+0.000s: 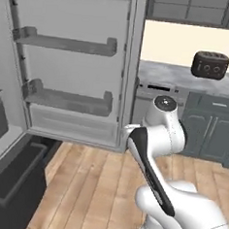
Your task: Retrieve the butter from the fridge and place it on a plate on the dining table. Then retrieve the butter knife by the fridge and place it near the plate.
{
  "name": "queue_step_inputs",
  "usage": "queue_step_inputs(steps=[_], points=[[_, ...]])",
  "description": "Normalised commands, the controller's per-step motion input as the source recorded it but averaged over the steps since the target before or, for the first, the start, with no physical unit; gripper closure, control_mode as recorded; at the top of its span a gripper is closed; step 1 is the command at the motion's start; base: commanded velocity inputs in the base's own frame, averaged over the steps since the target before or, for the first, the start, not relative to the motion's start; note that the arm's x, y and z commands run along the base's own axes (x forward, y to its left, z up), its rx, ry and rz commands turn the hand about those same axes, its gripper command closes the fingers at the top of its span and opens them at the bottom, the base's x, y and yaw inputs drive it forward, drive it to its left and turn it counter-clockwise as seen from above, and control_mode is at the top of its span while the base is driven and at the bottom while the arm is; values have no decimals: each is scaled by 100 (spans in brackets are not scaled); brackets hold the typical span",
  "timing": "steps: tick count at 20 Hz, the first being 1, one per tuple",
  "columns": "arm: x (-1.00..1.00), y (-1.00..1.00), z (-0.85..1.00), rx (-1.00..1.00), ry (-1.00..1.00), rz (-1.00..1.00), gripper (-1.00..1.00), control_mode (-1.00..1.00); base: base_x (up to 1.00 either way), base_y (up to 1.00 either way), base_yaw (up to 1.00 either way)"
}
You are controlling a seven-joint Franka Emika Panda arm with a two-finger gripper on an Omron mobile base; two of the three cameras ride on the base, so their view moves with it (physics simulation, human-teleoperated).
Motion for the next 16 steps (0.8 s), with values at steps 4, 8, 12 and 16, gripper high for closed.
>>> queue_step_inputs(steps=[4, 8, 12, 16], points=[[0, 0, 0, 0, 0, 0, 100, 100, -59, 2, -83], [0, 0, 0, 0, 0, 0, 100, 100, -78, 0, -80], [0, 0, 0, 0, 0, 0, 100, 100, -74, 7, -77], [0, 0, 0, 0, 0, 0, 100, 100, -84, 4, -71]])
